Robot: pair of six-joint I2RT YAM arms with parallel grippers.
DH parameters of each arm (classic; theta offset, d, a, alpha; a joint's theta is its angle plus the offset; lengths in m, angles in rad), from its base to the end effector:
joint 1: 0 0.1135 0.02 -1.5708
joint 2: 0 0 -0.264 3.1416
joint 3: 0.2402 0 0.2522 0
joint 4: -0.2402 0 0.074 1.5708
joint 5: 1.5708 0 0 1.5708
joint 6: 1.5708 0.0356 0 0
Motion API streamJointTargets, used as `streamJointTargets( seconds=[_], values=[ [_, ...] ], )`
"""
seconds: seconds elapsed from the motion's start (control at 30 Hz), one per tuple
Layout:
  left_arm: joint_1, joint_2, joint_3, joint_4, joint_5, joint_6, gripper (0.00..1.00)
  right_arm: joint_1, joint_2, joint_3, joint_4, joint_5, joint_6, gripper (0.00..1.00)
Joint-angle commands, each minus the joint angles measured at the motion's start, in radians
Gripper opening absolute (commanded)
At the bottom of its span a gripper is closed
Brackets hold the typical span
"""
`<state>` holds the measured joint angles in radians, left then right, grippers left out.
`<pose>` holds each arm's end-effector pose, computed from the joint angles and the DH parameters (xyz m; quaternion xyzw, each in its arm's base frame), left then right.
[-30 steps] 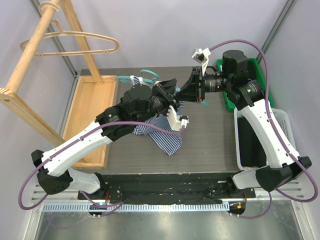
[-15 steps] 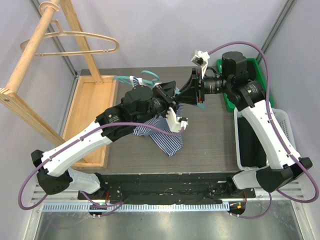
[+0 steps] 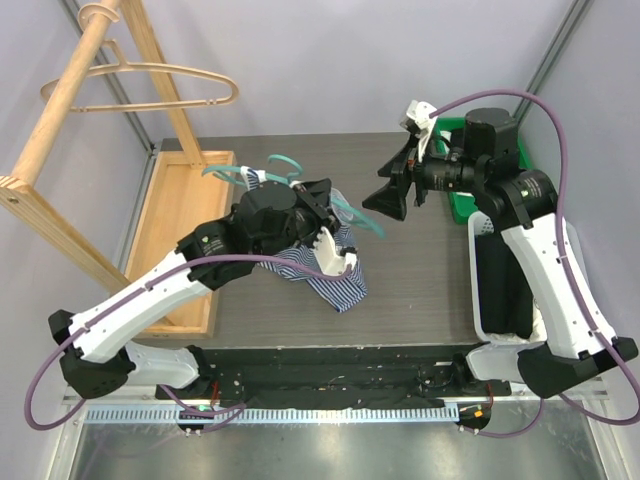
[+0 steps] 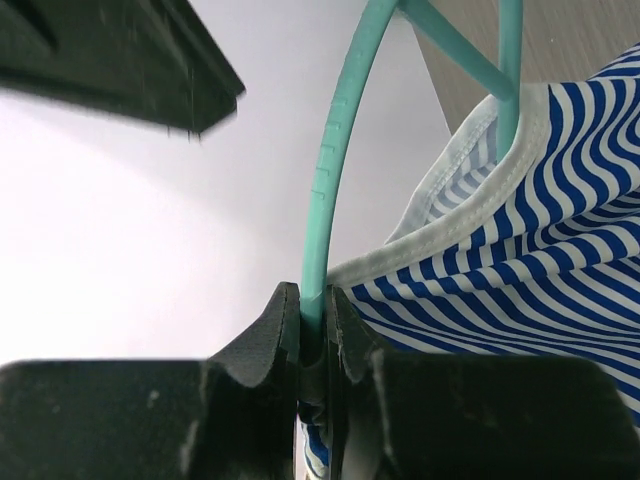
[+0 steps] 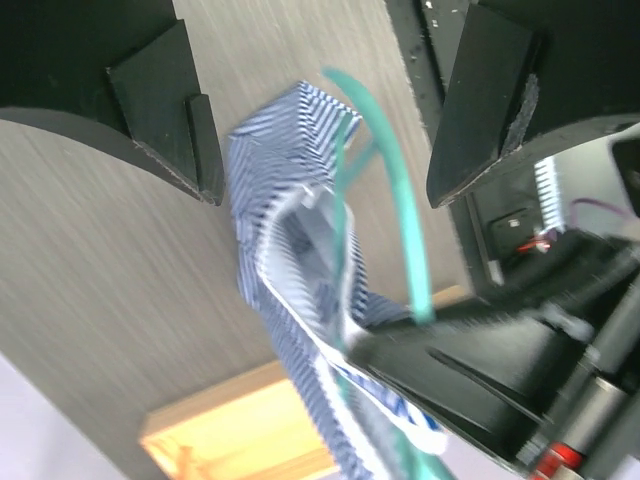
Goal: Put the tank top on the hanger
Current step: Hang the tank top on the hanger, then place the hanger at the clothesline.
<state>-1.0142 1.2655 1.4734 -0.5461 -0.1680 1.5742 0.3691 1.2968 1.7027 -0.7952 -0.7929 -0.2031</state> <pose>0.1482 -0.2268 0.4384 0.7690 0.2687 0.2250 0.5346 0.2161 0.1108 0.4819 -0.4225 0.6743 0.3622 0.4854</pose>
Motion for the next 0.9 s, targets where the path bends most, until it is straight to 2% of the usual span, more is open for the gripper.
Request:
streamJointTargets(
  seconds=[0.0,0.1,0.3,0.6,0.87],
  values=[
    [0.051,-0.058,0.007,-0.003,-0.015,-0.016,0.0,-0.033,-0.051,0.054,-0.027,0.113,-0.056,0.92],
    [0.11,-0.072,0.011,-0.014,0.016,-0.028,0.0,-0.071,-0.06,0.064,-0.036,0.156,-0.061,0.92],
    [0.245,-0.08,0.056,-0.081,0.097,-0.051,0.0,-0.171,-0.053,0.077,-0.056,0.146,-0.059,0.93],
    [0.453,-0.048,0.225,-0.248,0.252,-0.071,0.0,-0.213,-0.056,0.069,-0.062,0.135,-0.055,0.93],
    [0.621,-0.009,0.347,-0.322,0.381,-0.085,0.0,-0.234,-0.059,0.049,-0.067,0.129,-0.062,0.93]
  ],
)
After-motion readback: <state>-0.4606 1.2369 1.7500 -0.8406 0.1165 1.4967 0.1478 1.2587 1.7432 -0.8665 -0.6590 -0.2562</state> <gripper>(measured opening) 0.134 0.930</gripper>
